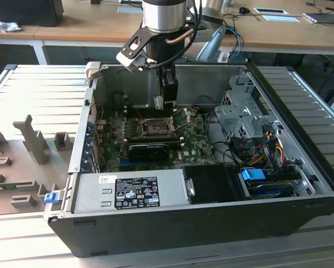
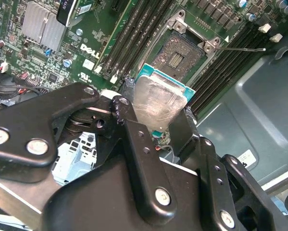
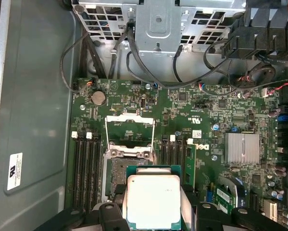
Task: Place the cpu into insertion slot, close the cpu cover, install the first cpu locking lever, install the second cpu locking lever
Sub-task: 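Place the cpu into insertion slot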
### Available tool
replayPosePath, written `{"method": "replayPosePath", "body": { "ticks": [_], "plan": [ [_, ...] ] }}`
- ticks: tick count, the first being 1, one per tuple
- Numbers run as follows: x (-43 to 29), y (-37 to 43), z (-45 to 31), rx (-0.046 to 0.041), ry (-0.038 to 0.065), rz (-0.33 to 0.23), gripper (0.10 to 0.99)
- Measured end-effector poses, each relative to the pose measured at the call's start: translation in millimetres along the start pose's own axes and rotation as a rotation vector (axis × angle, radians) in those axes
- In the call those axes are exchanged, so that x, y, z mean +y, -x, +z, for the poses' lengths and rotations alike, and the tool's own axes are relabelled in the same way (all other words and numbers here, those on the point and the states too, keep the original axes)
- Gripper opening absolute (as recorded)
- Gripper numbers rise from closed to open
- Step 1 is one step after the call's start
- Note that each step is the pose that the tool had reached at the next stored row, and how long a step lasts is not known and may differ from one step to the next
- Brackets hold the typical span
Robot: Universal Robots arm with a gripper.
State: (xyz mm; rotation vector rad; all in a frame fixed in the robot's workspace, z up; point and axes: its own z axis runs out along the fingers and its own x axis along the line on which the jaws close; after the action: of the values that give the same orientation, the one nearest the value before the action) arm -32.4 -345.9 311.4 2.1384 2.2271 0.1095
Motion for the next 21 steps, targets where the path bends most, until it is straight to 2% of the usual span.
{"method": "replayPosePath", "body": {
  "ticks": [4,7,9,11,15,21],
  "plan": [
    [-0.3,-0.3,2.5,-0.0001,0.0,0.0,0.533],
    [-0.8,-2.7,7.3,-0.0004,0.0,0.008,0.533],
    [-0.9,-2.9,9.7,-0.0021,0.0,0.025,0.533],
    [-1.3,-2.9,13.1,-0.0069,0.001,0.078,0.533],
    [-1.9,-2.9,14.7,-0.0076,0.001,0.089,0.533],
    [-4.5,-2.8,28.6,-0.0079,0.001,0.089,0.533]
  ]
}}
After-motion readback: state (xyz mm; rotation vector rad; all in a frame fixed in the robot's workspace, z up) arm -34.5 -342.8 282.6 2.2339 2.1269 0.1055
